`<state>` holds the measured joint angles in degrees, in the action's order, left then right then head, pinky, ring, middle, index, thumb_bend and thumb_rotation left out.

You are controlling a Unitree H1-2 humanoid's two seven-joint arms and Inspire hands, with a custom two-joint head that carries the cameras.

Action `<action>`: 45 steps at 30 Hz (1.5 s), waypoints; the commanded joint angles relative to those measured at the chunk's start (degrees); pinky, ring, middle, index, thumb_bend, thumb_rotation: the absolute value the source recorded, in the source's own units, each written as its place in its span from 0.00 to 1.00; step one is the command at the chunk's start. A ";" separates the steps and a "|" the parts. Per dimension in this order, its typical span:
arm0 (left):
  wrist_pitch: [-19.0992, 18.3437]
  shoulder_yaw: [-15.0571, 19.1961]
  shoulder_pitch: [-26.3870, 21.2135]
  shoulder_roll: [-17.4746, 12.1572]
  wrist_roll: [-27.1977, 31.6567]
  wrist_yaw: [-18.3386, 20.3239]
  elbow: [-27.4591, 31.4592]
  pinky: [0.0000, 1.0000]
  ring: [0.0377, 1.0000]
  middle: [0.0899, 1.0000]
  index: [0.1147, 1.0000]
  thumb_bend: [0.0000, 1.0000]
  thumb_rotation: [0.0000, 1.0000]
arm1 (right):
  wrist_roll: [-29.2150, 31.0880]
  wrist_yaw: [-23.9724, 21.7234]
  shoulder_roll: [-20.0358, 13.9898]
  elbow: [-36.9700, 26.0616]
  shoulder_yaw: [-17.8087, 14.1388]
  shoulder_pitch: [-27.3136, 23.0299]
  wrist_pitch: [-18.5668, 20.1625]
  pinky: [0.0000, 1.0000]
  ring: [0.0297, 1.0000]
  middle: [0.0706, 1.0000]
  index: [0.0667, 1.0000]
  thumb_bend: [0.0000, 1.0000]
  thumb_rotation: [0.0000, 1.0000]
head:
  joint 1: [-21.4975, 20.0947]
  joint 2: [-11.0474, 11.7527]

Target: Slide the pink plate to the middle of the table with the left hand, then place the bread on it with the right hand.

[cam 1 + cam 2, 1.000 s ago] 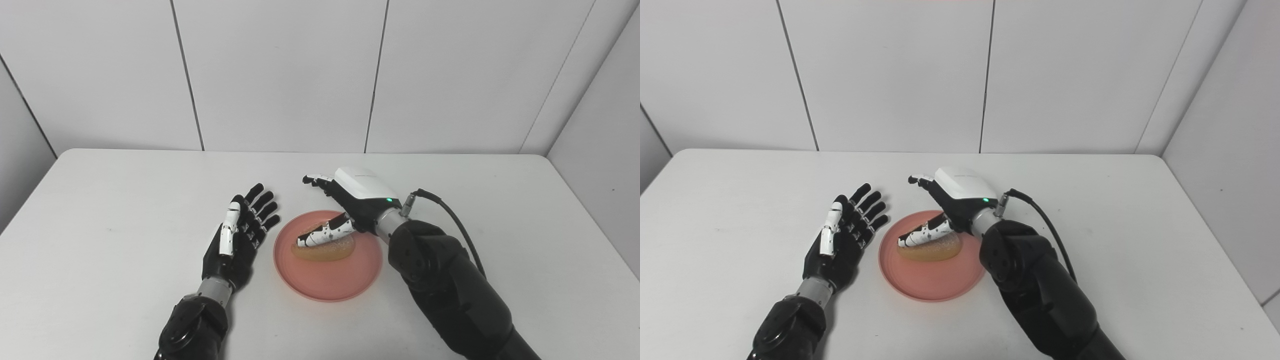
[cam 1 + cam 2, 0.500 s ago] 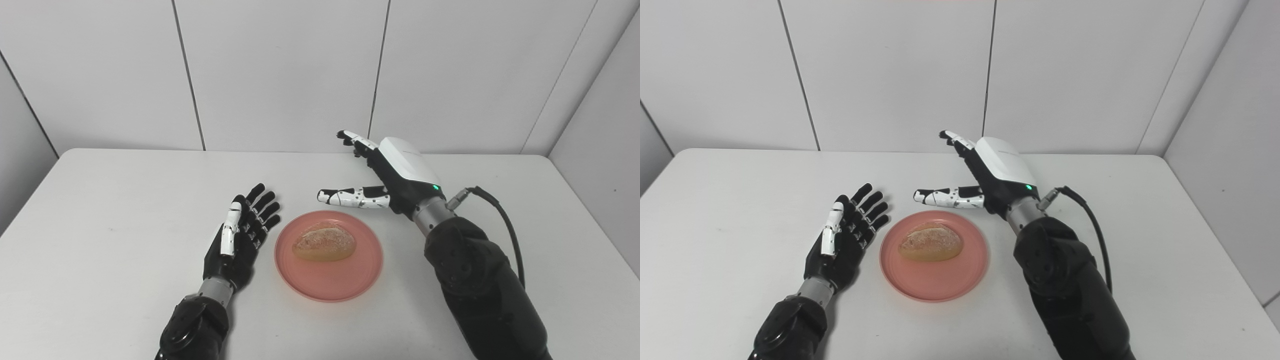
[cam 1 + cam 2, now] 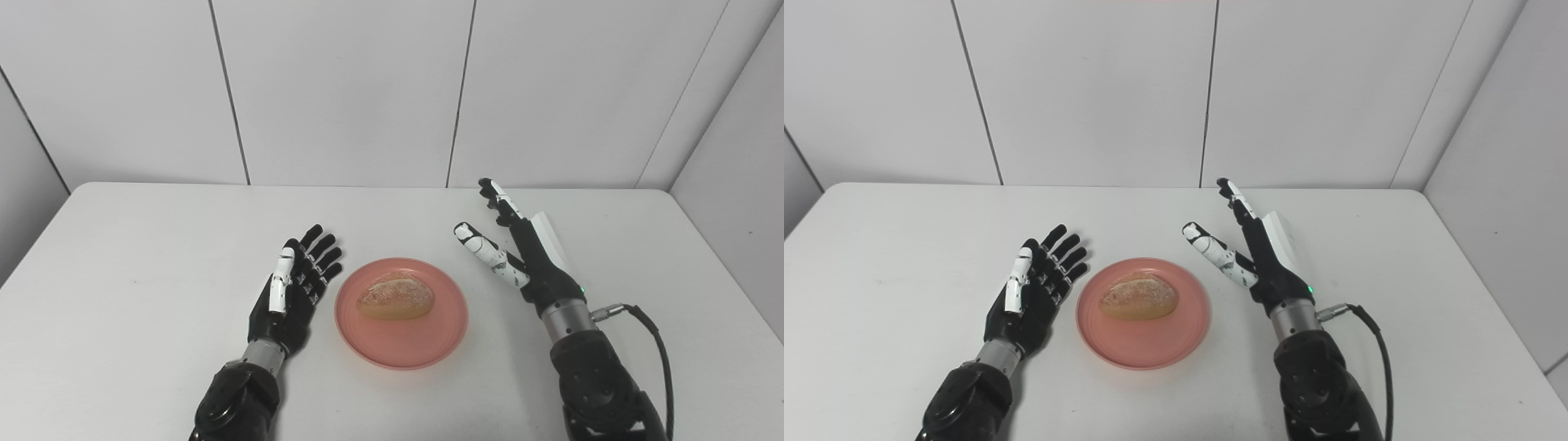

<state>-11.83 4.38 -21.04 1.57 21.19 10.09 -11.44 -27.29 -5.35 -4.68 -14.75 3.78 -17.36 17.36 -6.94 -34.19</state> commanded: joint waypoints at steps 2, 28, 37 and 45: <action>-0.67 -0.16 0.83 -0.05 -1.09 -0.81 -0.12 0.92 0.89 0.89 0.88 0.37 1.00 | 3.88 3.71 2.37 -0.34 -0.74 1.88 -5.73 0.85 0.91 0.93 0.94 0.63 1.00 | 0.12 0.05; 3.77 -0.95 6.38 0.00 -5.59 -1.42 3.33 0.98 0.94 0.94 0.92 0.39 1.00 | 18.52 9.50 10.12 3.78 -2.26 10.96 -11.55 0.96 0.95 0.96 0.96 0.37 1.00 | 0.73 0.12; 6.18 -1.75 9.62 -0.27 -6.35 -0.82 4.12 1.00 0.96 0.96 0.94 0.36 1.00 | 19.73 9.30 9.81 8.43 -0.81 13.38 -18.16 0.94 0.95 0.97 0.98 0.27 1.00 | 0.80 0.51; 8.83 -3.01 10.92 -0.53 -7.30 -0.45 4.03 0.99 0.96 0.96 0.95 0.37 1.00 | 20.30 9.35 9.55 10.48 -0.99 13.52 -20.83 0.95 0.95 0.98 0.98 0.25 1.00 | 0.72 0.71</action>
<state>-3.07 1.63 -12.49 0.85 14.53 9.87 -6.11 -7.22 3.61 5.01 -3.69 2.76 -3.05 -0.13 -6.24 -33.40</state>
